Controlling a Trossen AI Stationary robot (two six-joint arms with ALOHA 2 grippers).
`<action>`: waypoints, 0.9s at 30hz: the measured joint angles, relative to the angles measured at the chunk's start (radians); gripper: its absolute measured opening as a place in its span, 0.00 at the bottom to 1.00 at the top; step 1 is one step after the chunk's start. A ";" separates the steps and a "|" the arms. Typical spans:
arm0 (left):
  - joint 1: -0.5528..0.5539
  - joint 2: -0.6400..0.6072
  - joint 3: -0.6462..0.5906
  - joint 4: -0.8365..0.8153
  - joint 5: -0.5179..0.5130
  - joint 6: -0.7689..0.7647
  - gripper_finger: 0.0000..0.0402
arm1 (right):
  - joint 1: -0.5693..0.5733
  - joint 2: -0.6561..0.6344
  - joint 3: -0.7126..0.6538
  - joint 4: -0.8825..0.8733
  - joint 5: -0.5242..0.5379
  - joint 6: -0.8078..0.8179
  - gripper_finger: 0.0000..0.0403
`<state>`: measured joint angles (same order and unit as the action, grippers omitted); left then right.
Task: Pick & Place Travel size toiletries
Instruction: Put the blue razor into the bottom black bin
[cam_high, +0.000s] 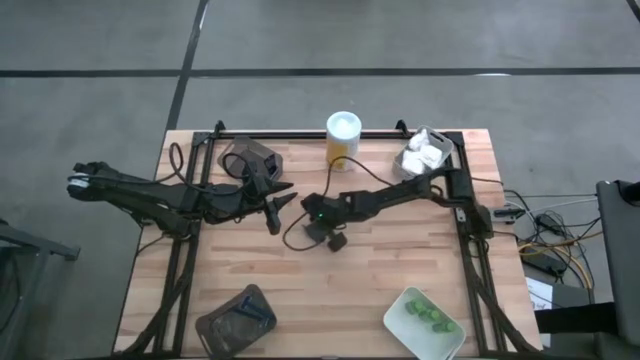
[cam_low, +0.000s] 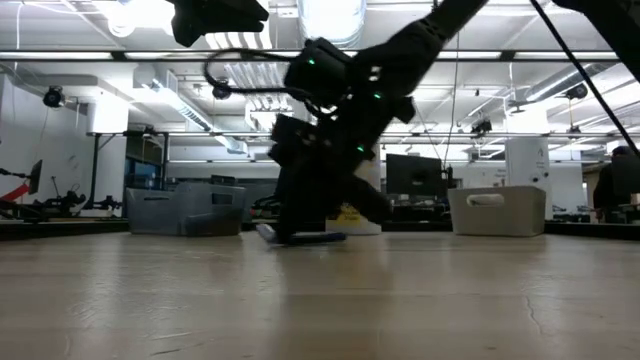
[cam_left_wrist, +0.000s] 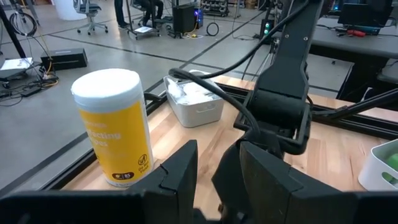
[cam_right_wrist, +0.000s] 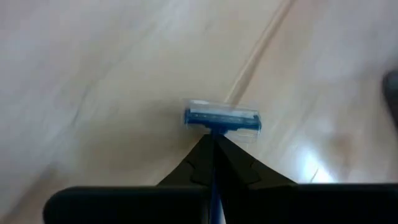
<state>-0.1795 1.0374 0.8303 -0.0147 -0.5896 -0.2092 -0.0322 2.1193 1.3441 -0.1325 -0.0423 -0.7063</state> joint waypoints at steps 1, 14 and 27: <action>0.000 0.000 0.000 0.000 0.000 0.000 0.32 | 0.003 0.011 0.027 0.006 -0.001 0.011 0.02; 0.000 -0.025 0.002 0.000 0.010 0.006 0.32 | -0.007 -0.173 0.082 -0.182 -0.070 0.142 0.02; -0.001 -0.027 0.001 0.007 0.056 -0.137 0.32 | -0.009 -0.708 -0.297 -0.220 -0.151 0.271 0.02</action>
<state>-0.1806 1.0109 0.8314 -0.0081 -0.5338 -0.3462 -0.0414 1.4116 1.0475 -0.3521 -0.1928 -0.4350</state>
